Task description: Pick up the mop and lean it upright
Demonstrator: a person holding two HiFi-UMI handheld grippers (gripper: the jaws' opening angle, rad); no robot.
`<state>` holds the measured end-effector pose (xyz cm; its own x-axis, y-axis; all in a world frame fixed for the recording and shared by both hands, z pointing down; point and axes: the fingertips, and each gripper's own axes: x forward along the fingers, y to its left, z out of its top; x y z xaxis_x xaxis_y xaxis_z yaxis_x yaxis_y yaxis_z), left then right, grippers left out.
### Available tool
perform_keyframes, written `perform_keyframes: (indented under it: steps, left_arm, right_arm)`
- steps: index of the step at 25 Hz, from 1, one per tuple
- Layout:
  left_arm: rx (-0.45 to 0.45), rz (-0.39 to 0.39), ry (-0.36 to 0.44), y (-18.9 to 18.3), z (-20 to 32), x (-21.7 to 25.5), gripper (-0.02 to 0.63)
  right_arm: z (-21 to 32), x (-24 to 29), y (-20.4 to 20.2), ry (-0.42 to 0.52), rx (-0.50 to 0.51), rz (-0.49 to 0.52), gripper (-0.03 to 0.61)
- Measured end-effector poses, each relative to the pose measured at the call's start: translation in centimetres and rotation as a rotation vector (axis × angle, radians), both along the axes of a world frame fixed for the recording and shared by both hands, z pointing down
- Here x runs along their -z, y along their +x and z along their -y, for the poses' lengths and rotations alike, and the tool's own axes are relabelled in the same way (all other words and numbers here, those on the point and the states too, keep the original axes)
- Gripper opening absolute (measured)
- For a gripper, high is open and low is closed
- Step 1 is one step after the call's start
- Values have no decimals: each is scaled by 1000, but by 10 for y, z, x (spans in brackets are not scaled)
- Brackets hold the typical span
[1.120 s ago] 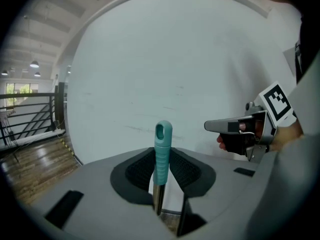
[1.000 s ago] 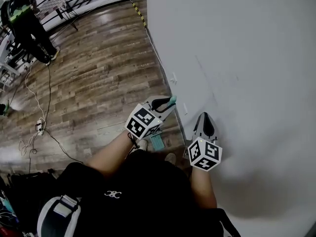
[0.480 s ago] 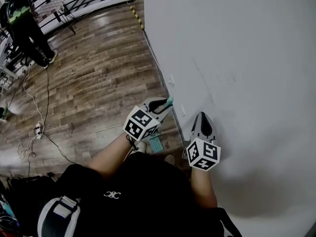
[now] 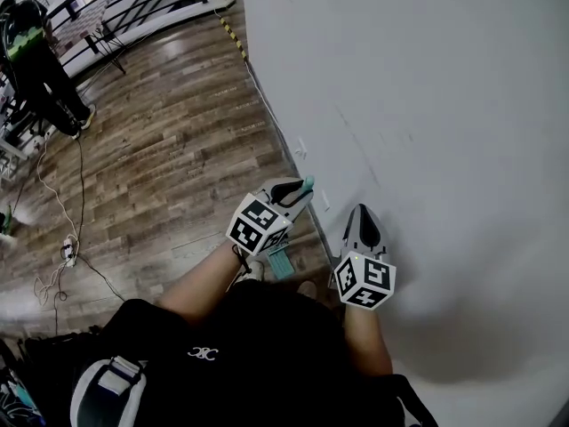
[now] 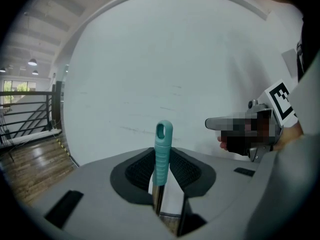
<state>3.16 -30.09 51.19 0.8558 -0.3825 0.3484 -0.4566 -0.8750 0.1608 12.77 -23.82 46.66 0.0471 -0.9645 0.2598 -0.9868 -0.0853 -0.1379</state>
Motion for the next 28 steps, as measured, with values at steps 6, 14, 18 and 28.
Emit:
perform_keyframes:
  steps: [6, 14, 18, 28]
  left_arm:
    - [-61, 0, 4, 32, -3, -3, 97]
    - [-130, 11, -12, 83, 5, -16, 97]
    - [-176, 27, -18, 109, 7, -17, 97]
    - [-241, 65, -56, 162, 21, -33, 101]
  right_arm:
    - [-19, 4, 19, 2, -79, -4, 6]
    - [-44, -2, 57, -13, -200, -11, 6]
    - [-60, 5, 71, -15, -253, -21, 6]
    - [-95, 9, 97, -23, -367, -55, 6]
